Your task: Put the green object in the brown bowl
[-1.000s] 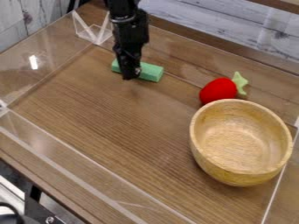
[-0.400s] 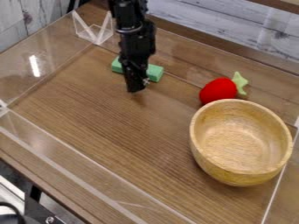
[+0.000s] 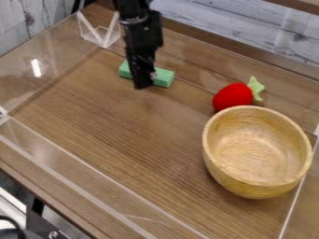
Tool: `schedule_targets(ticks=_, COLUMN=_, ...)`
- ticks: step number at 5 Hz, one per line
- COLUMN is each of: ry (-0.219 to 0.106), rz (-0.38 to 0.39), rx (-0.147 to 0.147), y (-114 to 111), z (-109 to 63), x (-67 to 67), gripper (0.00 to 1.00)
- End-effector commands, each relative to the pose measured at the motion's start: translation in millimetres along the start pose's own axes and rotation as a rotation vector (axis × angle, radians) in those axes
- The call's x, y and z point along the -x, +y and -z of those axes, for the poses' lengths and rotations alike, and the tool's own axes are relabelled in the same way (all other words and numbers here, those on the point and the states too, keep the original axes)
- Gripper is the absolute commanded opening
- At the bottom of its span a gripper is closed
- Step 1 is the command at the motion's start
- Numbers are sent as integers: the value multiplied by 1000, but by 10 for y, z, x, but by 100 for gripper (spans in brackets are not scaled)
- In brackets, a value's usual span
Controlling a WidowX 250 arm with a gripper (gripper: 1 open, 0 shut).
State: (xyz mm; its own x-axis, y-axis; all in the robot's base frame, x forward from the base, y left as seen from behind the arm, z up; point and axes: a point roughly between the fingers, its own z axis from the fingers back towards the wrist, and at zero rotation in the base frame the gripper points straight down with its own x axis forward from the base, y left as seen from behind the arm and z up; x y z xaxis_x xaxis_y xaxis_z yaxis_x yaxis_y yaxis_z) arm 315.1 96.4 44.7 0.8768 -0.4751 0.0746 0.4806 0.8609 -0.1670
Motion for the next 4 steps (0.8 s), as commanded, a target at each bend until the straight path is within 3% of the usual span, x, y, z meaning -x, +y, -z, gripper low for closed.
schedule_targets(ticks=1, ry=-58, rz=11, rx=-40, y=-26, z=-275, x=-122, gripper=100)
schedule_targets(ticks=2, ry=-56, rz=18, rx=-19, y=-125, z=-281, x=-152, gripper=0)
schedule_targets(ticks=4, ry=-137, rz=-185, rx=-70, y=-273, z=-613, x=-230, gripper=0)
